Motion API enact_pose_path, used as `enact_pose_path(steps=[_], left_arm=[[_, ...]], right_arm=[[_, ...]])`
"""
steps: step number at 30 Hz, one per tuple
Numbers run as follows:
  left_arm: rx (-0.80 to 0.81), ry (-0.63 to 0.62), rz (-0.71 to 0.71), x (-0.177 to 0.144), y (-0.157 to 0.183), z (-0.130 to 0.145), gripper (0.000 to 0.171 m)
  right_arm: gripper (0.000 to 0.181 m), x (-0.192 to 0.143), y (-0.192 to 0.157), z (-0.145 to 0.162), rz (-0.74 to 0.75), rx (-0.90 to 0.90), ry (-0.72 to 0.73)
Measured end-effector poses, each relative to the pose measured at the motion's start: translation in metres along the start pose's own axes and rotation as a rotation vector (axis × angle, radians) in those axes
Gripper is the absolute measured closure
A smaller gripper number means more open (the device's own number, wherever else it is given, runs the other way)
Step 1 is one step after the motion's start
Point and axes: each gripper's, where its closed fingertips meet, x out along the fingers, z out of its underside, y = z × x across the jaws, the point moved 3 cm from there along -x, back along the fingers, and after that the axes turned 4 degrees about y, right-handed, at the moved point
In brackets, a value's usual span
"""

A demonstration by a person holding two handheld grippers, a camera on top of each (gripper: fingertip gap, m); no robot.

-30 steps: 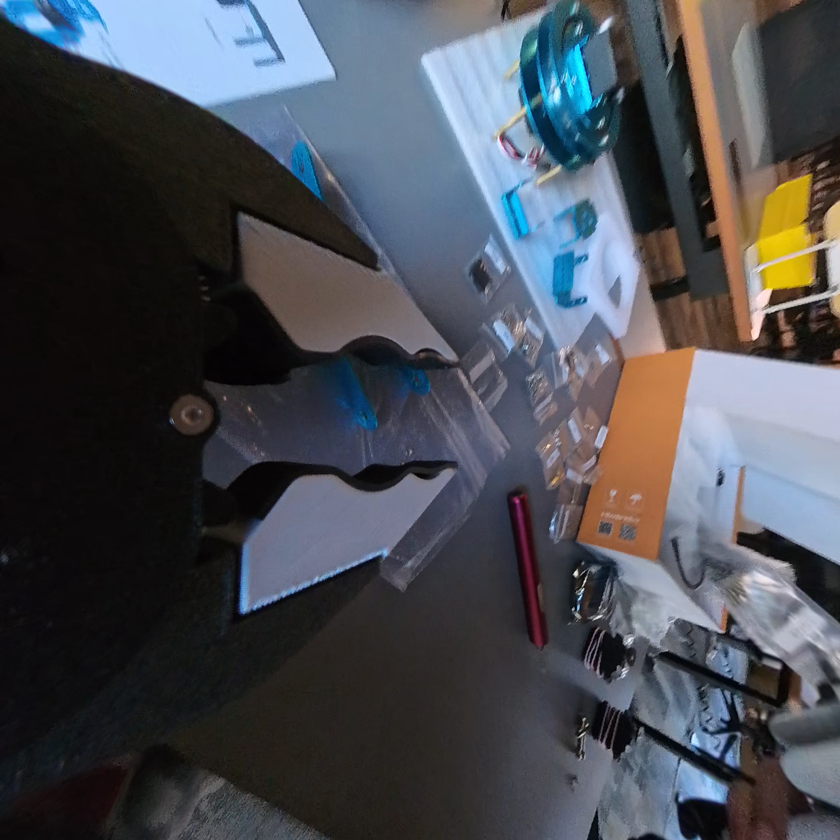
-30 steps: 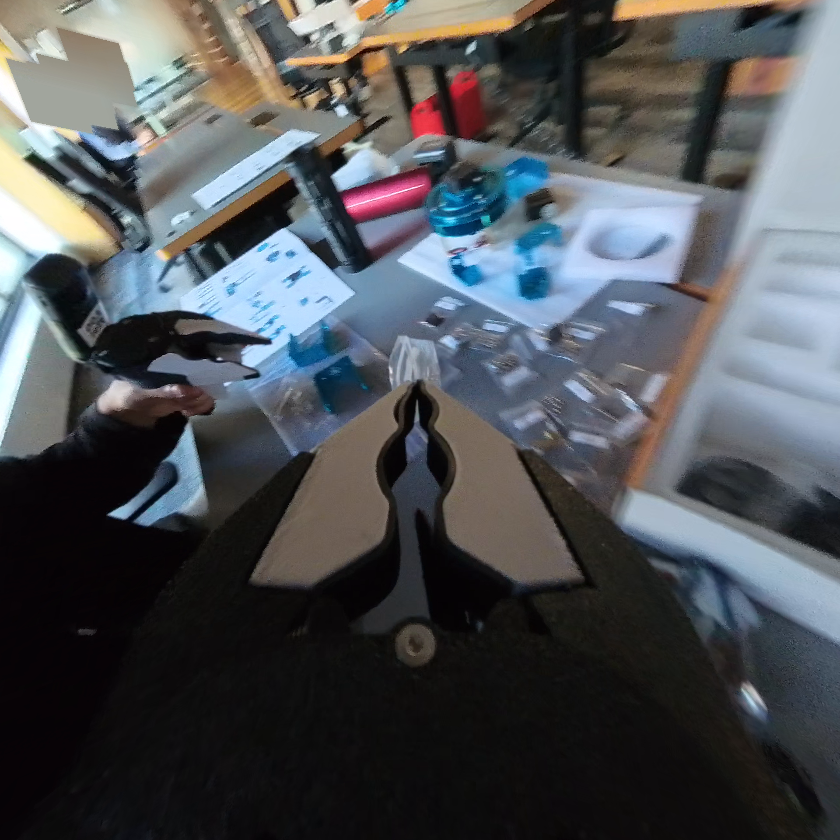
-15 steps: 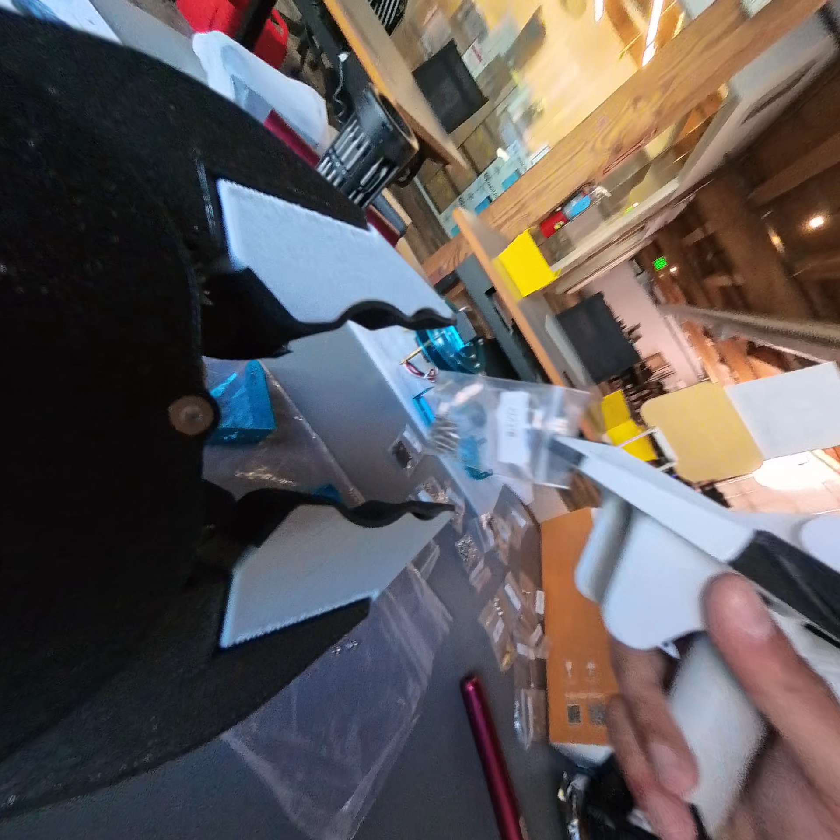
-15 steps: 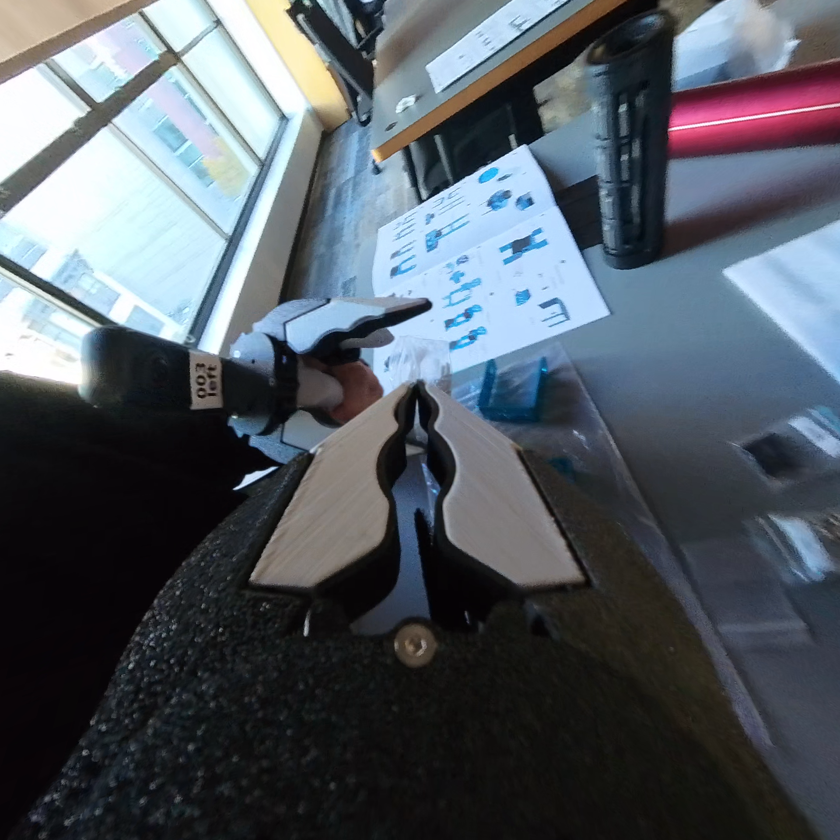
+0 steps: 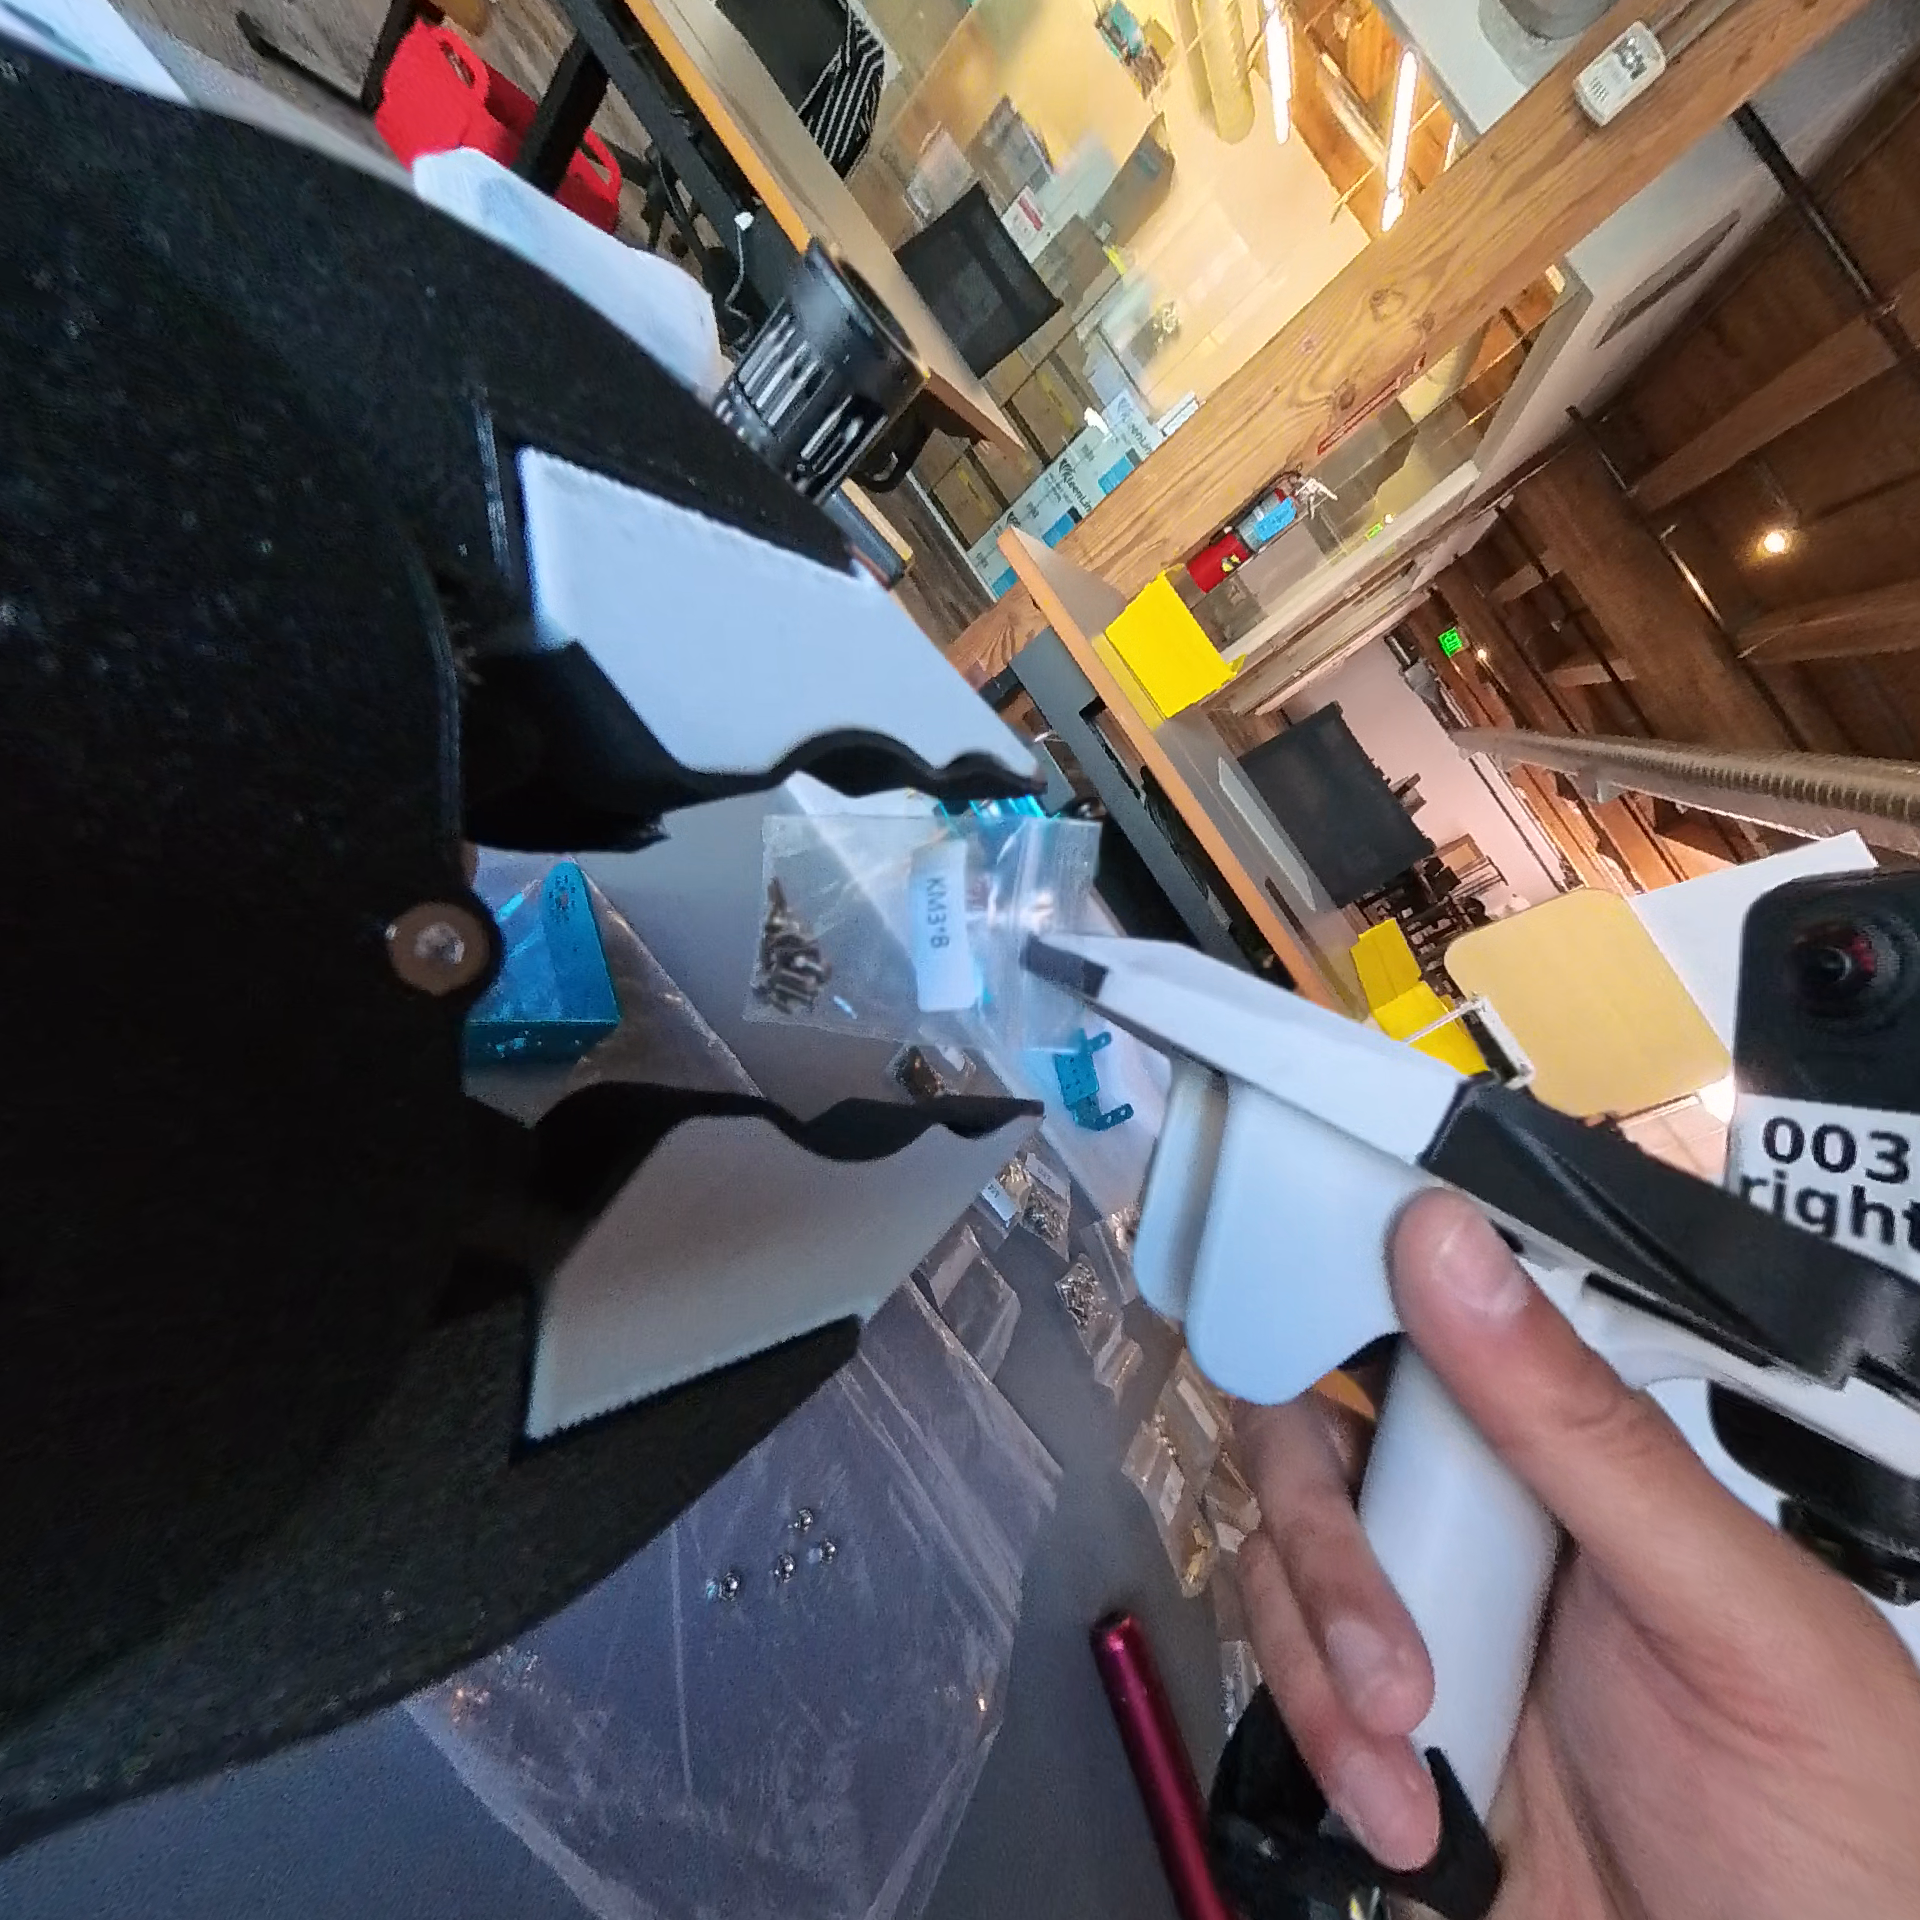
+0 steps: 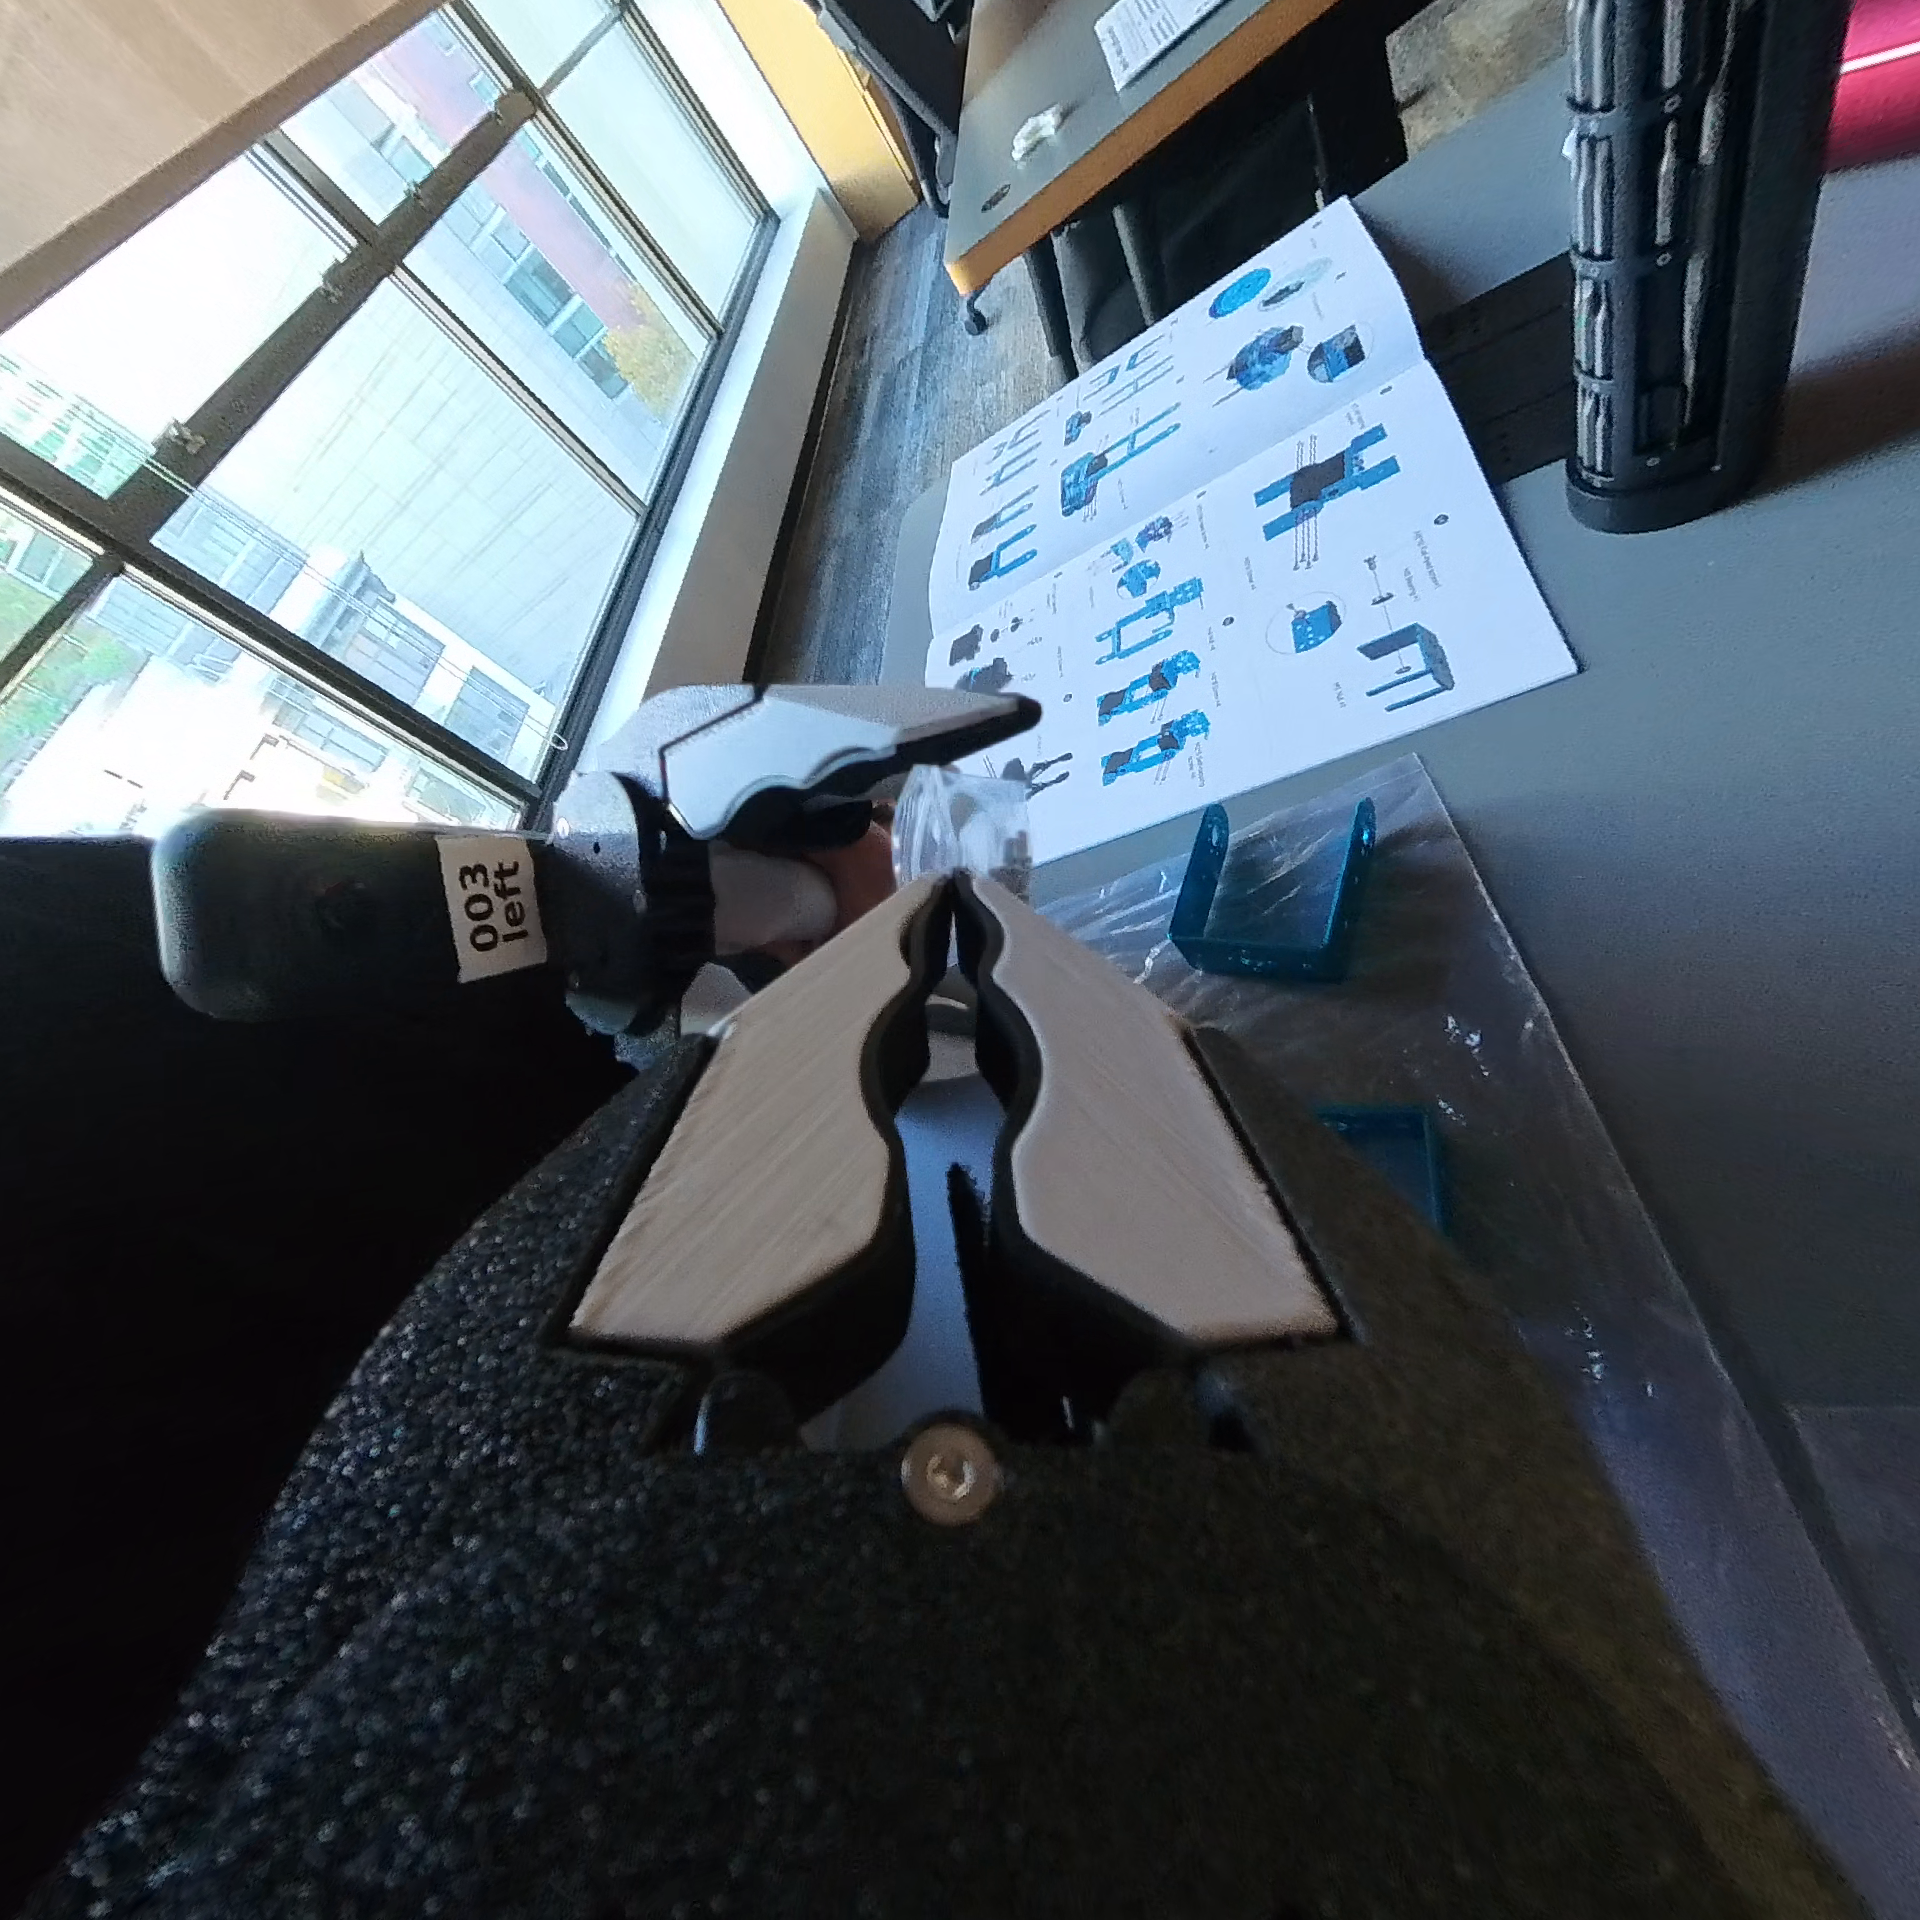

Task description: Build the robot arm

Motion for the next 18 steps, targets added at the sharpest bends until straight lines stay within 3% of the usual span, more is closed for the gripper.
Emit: enact_pose_path(steps=[2,8,18], left_arm=[[-0.003,0.012,0.0,-0.001,-0.001,-0.001,0.128],[0.013,0.012,0.011,-0.001,-0.001,0.001,0.136],[-0.015,0.001,0.007,0.0,-0.002,0.008,0.137]], right_arm=[[0.181,0.001,0.001,0.002,-0.002,-0.004,-0.012],[0.181,0.001,0.008,0.004,0.027,-0.015,-0.033],[0.181,0.005,0.013,0.005,0.062,-0.071,-0.046]])
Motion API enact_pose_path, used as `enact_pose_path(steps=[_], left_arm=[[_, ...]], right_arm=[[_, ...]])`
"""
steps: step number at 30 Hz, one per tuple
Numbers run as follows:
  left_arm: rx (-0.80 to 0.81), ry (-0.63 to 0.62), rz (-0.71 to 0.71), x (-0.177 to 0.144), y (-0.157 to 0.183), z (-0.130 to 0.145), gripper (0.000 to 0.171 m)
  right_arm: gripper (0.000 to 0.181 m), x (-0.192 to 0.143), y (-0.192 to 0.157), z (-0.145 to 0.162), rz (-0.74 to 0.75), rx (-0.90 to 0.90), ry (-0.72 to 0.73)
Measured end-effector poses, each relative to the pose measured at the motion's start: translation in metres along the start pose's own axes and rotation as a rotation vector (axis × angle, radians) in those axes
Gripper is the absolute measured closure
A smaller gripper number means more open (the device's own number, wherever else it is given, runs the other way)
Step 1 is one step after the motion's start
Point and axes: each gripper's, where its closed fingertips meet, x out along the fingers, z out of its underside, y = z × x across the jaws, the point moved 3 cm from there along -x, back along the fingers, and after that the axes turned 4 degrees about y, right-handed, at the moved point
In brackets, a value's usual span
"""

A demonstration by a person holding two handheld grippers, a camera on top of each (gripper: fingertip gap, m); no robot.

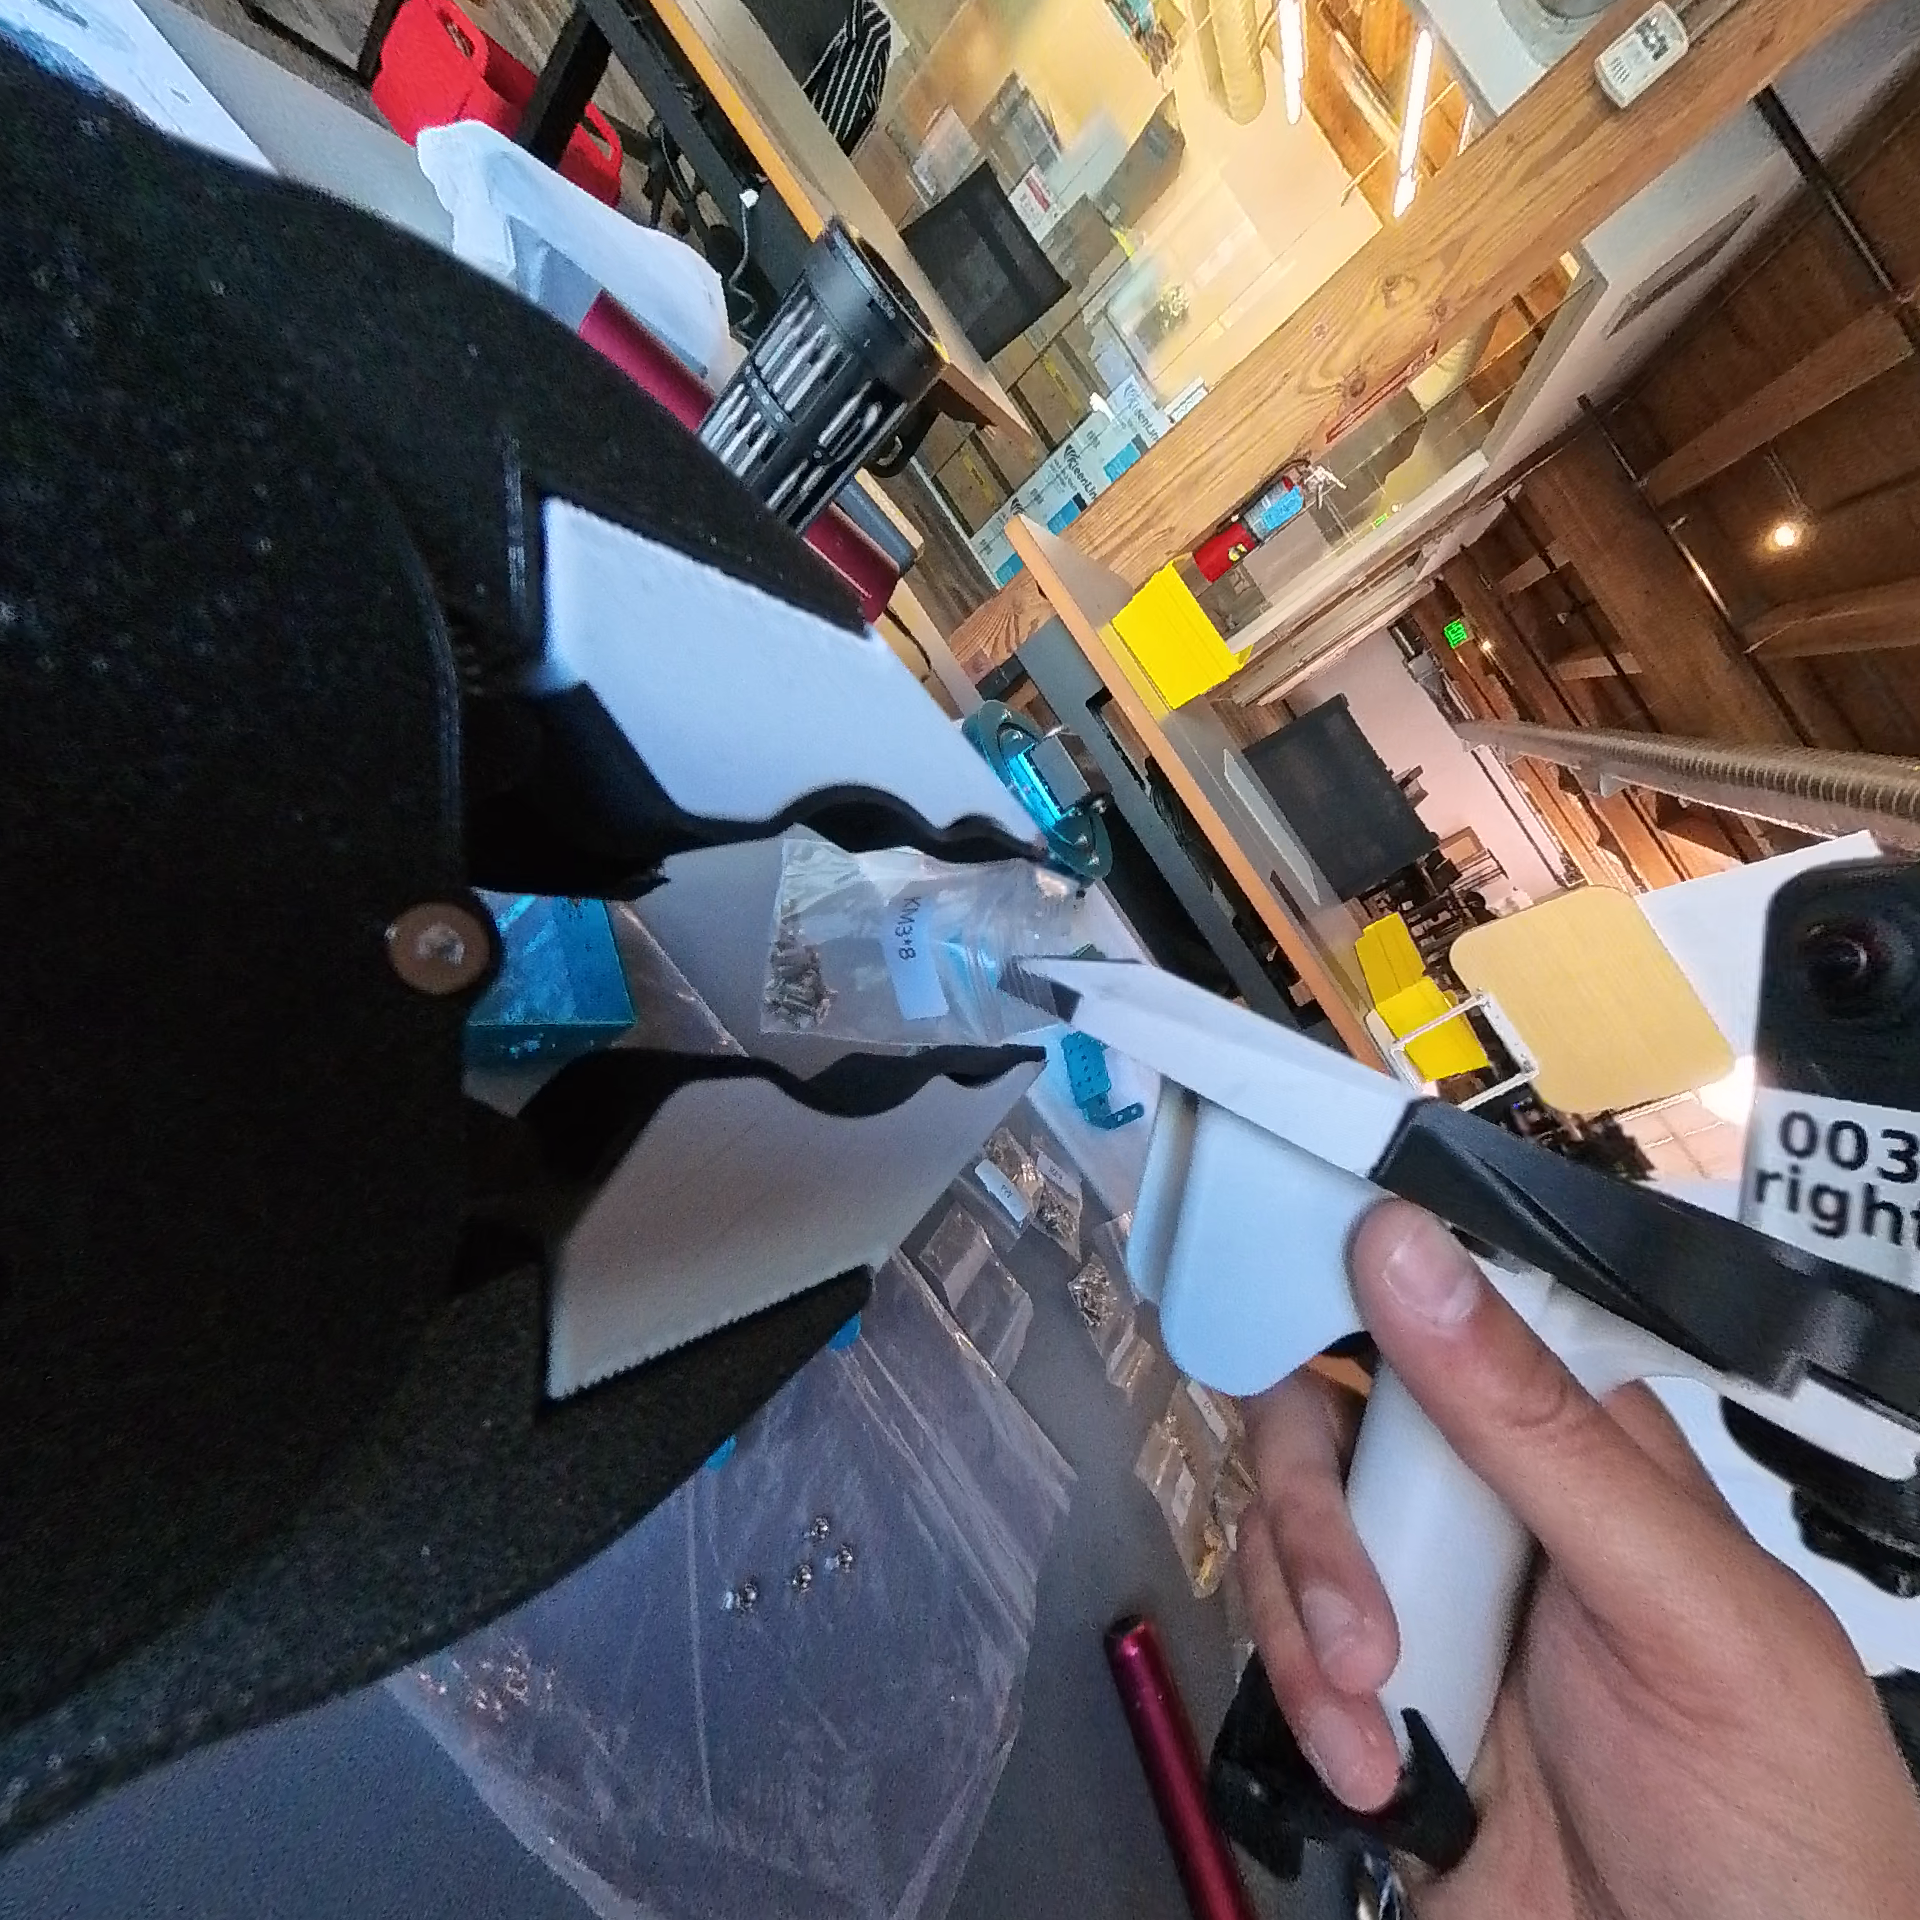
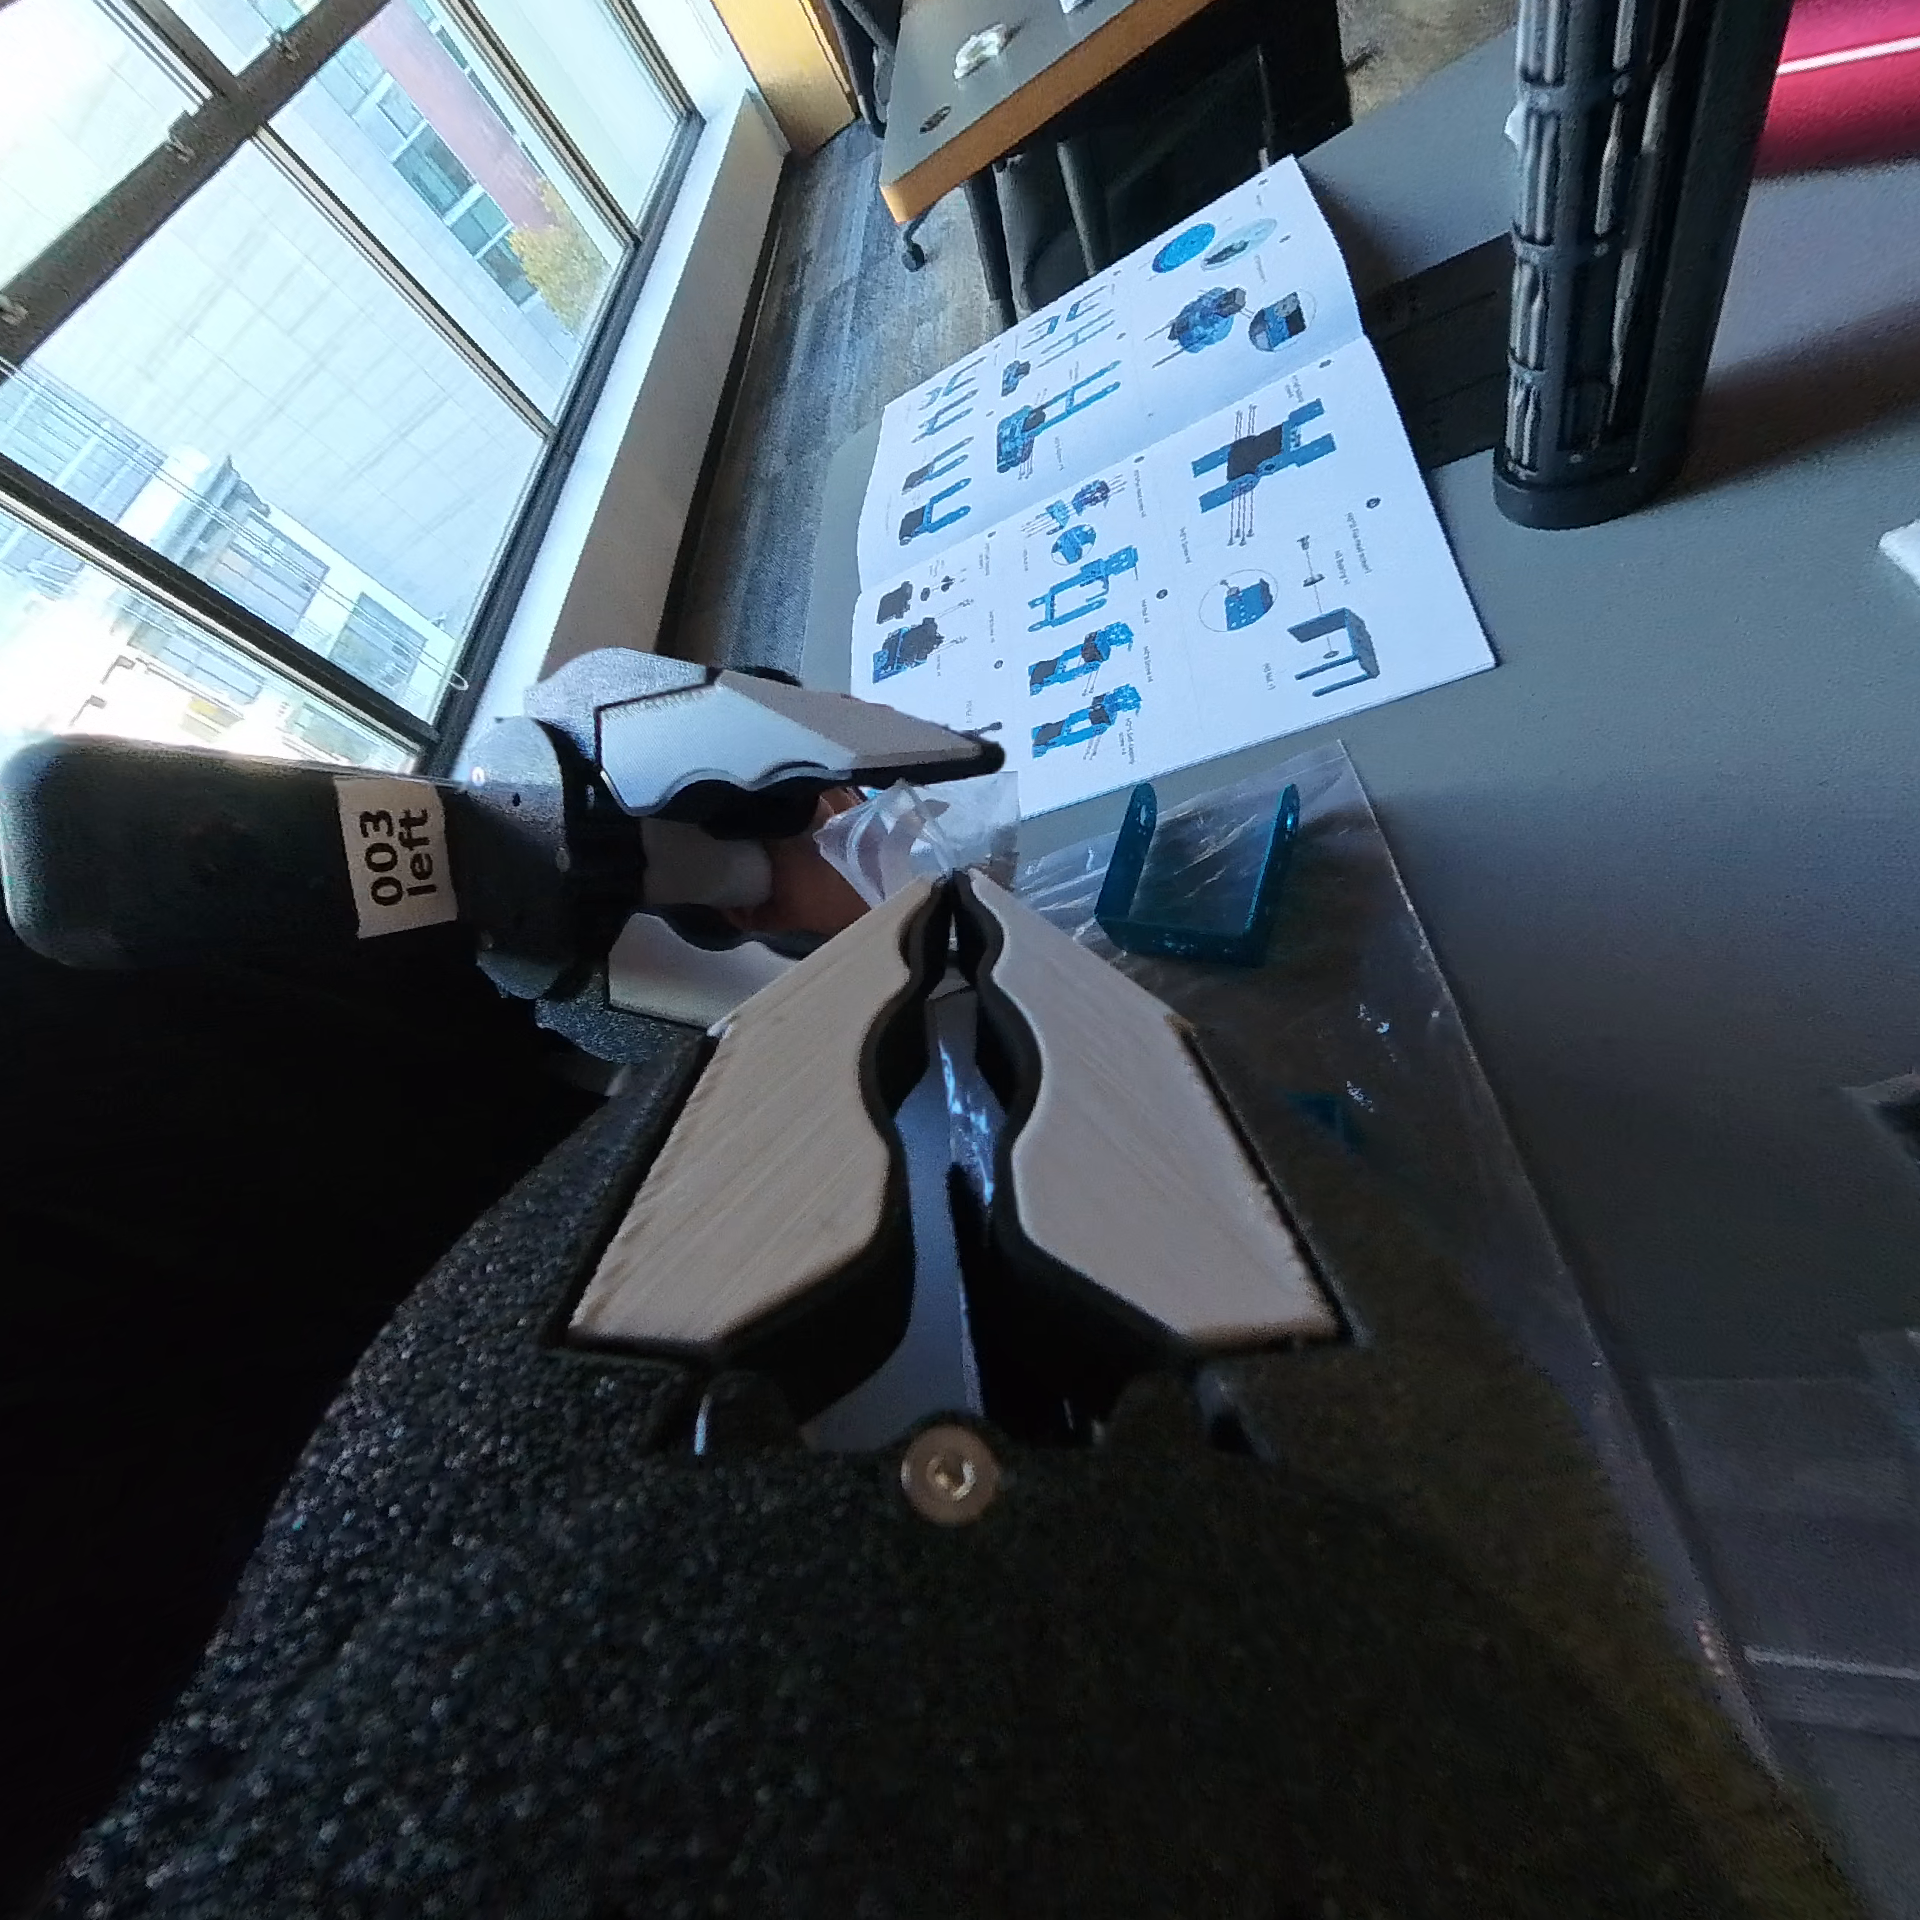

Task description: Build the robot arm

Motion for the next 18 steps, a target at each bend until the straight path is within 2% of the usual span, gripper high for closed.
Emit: enact_pose_path(steps=[3,7,10,14,18], left_arm=[[-0.016,-0.011,0.019,-0.001,0.001,0.002,0.132],[-0.119,-0.005,0.09,-0.006,0.002,0.005,0.129],[-0.112,0.004,0.146,-0.01,0.005,0.008,0.123],[-0.033,0.012,0.108,-0.012,0.003,0.01,0.118],[-0.025,-0.004,0.076,-0.008,0.003,0.013,0.119]], right_arm=[[0.181,0.001,-0.003,-0.001,0.016,-0.047,-0.018],[0.181,-0.002,-0.006,-0.002,0.041,-0.093,-0.025],[0.181,-0.005,-0.01,-0.002,0.024,-0.093,-0.028],[0.181,-0.001,-0.011,0.001,0.027,-0.075,-0.047],[0.181,0.01,-0.012,0.004,0.017,-0.068,-0.07]])
